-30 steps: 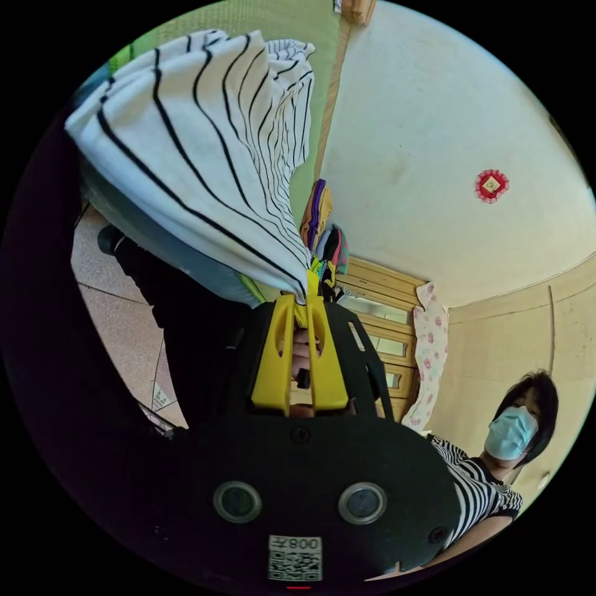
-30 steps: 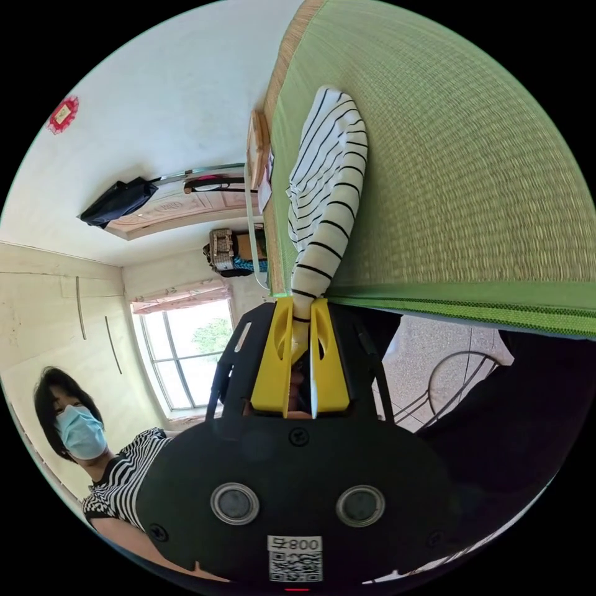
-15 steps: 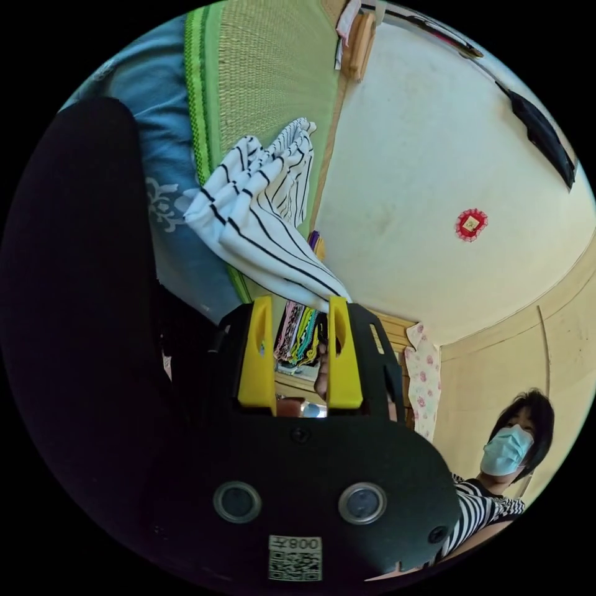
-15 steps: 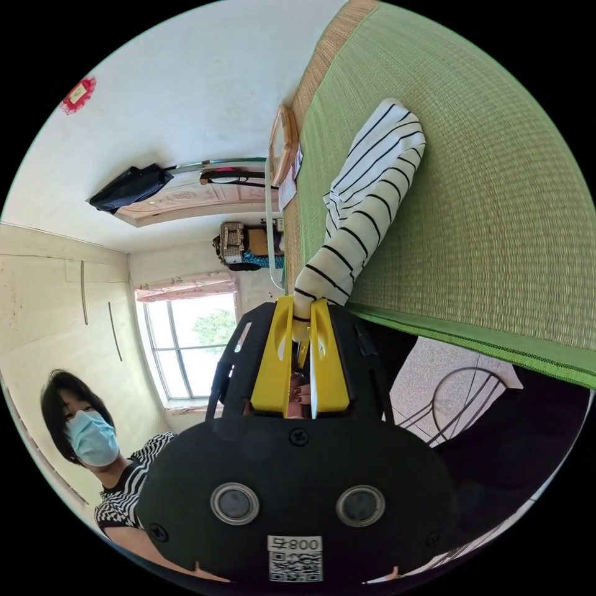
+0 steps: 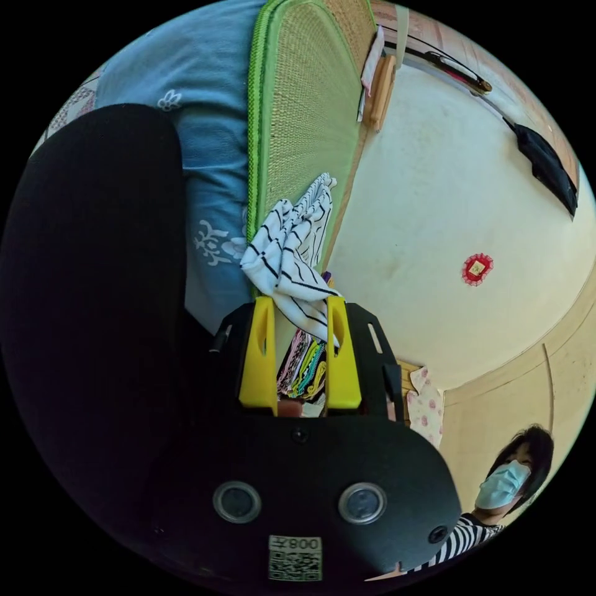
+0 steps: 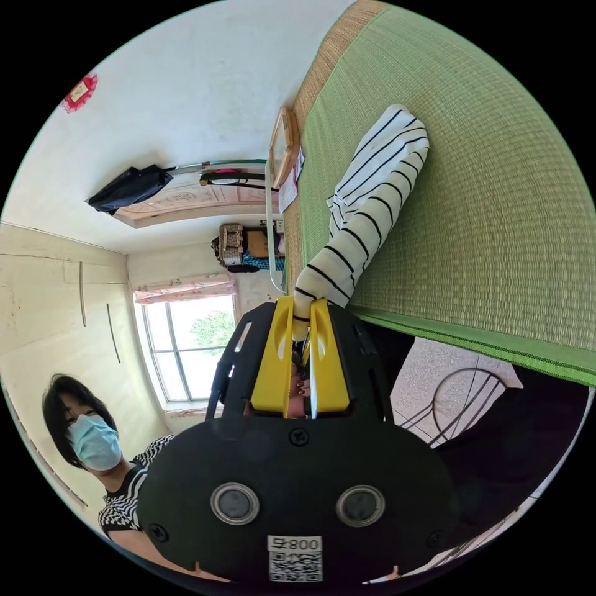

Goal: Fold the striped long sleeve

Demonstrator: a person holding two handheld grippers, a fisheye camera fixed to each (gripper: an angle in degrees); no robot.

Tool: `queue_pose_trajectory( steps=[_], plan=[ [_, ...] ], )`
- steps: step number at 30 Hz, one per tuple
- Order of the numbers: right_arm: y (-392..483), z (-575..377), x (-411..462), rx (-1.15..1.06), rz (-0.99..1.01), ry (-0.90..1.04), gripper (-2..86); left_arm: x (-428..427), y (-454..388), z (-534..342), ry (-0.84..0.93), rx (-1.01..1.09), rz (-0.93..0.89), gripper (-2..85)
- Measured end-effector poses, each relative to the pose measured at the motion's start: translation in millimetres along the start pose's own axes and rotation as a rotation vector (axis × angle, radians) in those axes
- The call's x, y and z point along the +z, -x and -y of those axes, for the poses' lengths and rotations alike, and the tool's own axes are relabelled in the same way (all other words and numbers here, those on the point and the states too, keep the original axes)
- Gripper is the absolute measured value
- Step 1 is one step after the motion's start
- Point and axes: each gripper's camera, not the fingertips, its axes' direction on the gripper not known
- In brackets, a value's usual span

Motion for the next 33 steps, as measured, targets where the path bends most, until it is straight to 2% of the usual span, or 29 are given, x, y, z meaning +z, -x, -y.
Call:
queue_pose_trajectory(
  steps=[8,15,24,28,33],
  plan=[
    [-7.2,-4.4,-5.4,0.005,0.012,-0.013,3.3,-33.5,1.7,-4.7,-0.042,0.021,0.070,11.1],
    [-15.7,-7.7,-7.9,0.006,0.016,-0.016,3.2,-27.8,4.5,-17.0,0.047,0.019,0.030,12.0],
    [-30.8,-14.3,-12.3,0.007,0.027,-0.018,2.7,-40.3,14.6,-8.4,-0.047,-0.083,0.017,14.1],
    [-37.3,-16.8,-14.1,0.004,0.020,-0.015,2.6,-47.1,17.7,-3.1,-0.076,-0.113,0.054,12.2],
    [-53.4,-25.2,-23.9,0.000,0.003,-0.015,2.8,-55.2,12.6,2.3,-0.065,-0.083,0.010,5.9]
  ],
)
